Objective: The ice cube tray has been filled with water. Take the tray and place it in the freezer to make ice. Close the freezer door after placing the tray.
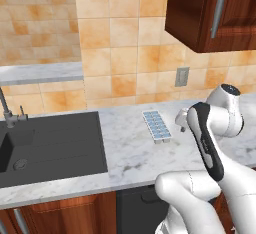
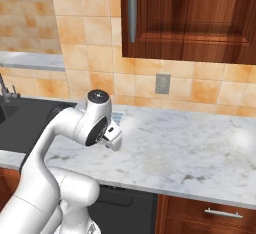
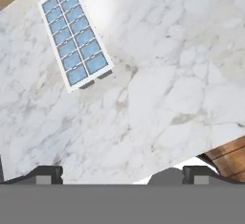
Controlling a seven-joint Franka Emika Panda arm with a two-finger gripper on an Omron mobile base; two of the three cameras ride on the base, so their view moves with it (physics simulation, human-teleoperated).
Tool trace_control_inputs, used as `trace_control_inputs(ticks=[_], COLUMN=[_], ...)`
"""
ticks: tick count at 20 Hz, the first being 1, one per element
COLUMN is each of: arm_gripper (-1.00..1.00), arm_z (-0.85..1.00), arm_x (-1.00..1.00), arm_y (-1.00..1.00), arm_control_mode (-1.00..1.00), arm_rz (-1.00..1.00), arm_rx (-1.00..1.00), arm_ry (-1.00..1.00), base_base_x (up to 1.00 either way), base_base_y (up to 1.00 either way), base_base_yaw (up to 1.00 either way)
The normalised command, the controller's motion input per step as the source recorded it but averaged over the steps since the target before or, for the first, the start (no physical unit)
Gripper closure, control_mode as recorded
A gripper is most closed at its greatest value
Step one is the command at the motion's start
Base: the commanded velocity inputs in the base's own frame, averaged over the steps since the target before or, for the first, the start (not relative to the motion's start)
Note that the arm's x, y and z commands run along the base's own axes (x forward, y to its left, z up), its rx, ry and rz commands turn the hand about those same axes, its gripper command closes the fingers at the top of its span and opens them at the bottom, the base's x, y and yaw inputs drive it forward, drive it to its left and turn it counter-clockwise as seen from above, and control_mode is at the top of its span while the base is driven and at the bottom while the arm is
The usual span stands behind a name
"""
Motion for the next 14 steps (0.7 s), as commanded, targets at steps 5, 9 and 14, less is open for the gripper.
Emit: trace_control_inputs(ticks=[5,9,14], arm_gripper=[-1.0,-1.0,-1.0], arm_z=[-0.07,-0.2,-0.14], arm_x=[0.19,0.48,0.67], arm_y=[0.0,0.0,0.0], arm_control_mode=[-1.0,-1.0,-1.0], arm_rz=[0.03,0.15,0.17], arm_rx=[0.13,0.16,0.16], arm_ry=[-0.03,0.0,0.04], base_base_x=[0.0,0.0,0.0], base_base_y=[0.0,0.0,0.0], base_base_yaw=[0.0,0.0,0.0])
